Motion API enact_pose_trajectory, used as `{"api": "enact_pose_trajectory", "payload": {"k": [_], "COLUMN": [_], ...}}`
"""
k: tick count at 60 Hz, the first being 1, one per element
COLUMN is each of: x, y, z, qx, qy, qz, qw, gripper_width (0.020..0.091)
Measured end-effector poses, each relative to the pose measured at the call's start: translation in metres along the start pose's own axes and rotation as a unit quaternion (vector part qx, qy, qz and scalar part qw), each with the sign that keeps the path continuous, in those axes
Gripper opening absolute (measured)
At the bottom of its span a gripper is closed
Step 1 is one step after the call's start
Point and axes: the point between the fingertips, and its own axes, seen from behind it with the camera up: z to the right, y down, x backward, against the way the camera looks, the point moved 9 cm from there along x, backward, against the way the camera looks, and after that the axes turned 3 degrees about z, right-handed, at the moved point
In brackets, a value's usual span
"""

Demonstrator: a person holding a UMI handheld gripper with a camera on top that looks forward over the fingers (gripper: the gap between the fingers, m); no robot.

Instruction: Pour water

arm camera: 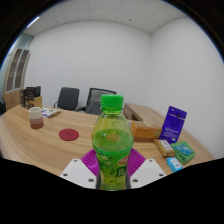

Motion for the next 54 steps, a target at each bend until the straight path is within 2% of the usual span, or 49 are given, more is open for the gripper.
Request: {"api": "enact_pose_trajectory", "payload": {"k": [9,23,29,38,54], "x": [-0.011,-0.069,-0.095,-0.125,-0.155], "y": [-0.022,-0.079,-0.104,-0.133,-0.157], "z": [-0.032,-0.117,-0.152,-0.190,-0.229], "qx": [0.062,0.271,0.394,0.555,0.733], "qy": [-0.010,-0.052,-0.059,-0.054,-0.030], "qz": [-0.010,-0.027,-0.028,-0.010,-0.007], "qw": [0.998,0.961,0.917,0.830,0.679], "gripper_width": [0.0329,0.0328,0.0329,0.0328,0.0327]}}
